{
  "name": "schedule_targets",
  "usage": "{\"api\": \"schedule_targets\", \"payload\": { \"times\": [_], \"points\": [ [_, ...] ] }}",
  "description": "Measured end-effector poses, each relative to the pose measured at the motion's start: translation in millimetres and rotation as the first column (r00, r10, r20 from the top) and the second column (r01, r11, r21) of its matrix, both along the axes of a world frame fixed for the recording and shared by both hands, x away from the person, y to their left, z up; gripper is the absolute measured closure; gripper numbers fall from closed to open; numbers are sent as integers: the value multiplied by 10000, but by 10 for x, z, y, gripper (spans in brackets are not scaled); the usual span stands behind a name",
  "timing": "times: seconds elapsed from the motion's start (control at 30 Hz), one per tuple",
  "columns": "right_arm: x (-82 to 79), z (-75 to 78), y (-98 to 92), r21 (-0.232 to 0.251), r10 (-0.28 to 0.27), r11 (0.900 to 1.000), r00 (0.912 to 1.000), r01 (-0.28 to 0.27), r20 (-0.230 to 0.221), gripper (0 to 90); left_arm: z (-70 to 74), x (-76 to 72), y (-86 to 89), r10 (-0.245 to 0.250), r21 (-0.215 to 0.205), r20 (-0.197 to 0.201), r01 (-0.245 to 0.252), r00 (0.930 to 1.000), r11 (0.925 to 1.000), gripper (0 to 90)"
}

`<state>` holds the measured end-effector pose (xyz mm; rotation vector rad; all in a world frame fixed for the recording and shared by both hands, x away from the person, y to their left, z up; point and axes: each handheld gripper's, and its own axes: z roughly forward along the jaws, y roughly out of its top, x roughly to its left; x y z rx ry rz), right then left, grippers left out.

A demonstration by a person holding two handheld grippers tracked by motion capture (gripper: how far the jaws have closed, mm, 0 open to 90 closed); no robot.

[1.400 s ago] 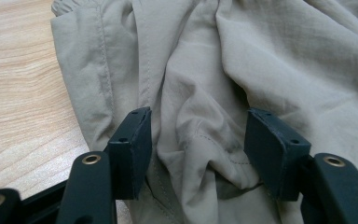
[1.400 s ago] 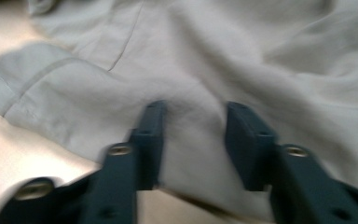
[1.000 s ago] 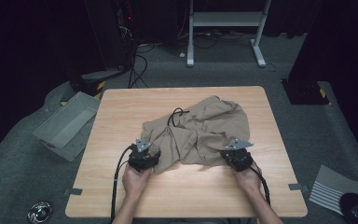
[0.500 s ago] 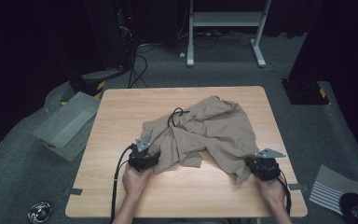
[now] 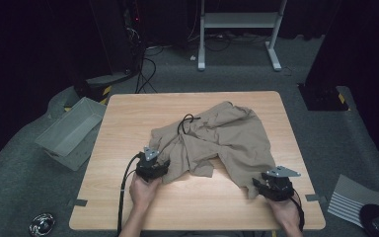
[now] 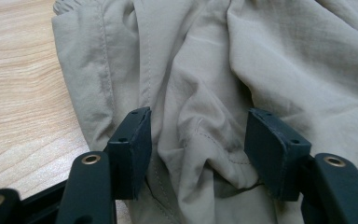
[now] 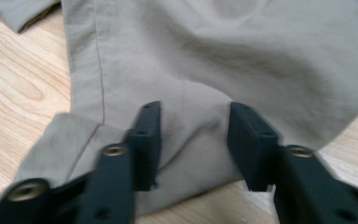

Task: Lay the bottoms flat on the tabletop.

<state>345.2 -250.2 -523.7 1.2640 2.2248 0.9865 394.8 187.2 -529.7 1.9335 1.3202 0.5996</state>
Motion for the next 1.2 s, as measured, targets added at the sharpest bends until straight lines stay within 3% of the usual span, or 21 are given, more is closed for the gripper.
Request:
{"api": "schedule_targets", "payload": {
  "times": [0.07,0.13,0.3,0.33,0.4,0.43,0.53,0.63,0.7,0.8,0.87,1.0,1.03,1.2],
  "points": [
    [-22,13,-41,-3,157,9999,9998,-157,-75,785,0,0,0,-1,-2,2,1,10000,10000,414],
    [-58,14,-82,-232,212,9995,9998,-211,70,860,0,0,0,0,-2,2,0,10000,10000,414],
    [-135,16,-227,82,-49,10000,9999,49,-94,872,0,1,1,-7,6,-3,7,10000,10000,412],
    [-154,18,-250,148,-110,9998,9999,111,-82,864,0,1,0,-5,3,-4,5,10000,10000,412],
    [-188,42,-293,347,-365,9988,9991,358,193,761,0,1,0,-6,1,0,6,10000,10000,412],
    [-192,76,-317,410,-678,9970,9964,658,510,675,0,1,0,3,1,-3,-3,10000,10000,412],
    [-117,139,-359,494,-1442,9888,9862,1405,813,545,0,1,0,2,3,1,-2,10000,10000,412],
    [78,94,-389,319,-1906,9814,9808,1893,412,480,0,1,0,1,2,0,-1,10000,10000,412],
    [190,24,-391,191,-2155,9763,9765,2155,5,505,0,1,0,1,7,1,-1,10000,10000,412],
    [249,21,-384,249,-1882,9818,9821,1884,-118,754,0,1,0,8,9,-3,-8,10000,10000,411],
    [237,81,-362,164,-1611,9869,9867,1607,210,852,0,0,-1,10,3,2,-10,10000,10000,412],
    [231,205,-312,111,-1362,9907,9881,1357,720,874,0,1,0,7,2,0,-7,10000,10000,412],
    [248,320,-247,131,-1132,9936,9881,1125,1045,873,0,1,0,8,6,-3,-8,10000,10000,412],
    [317,556,-18,95,-323,9995,9852,311,1681,873,0,0,0,6,2,-1,-6,10000,10000,412]
  ]
}}
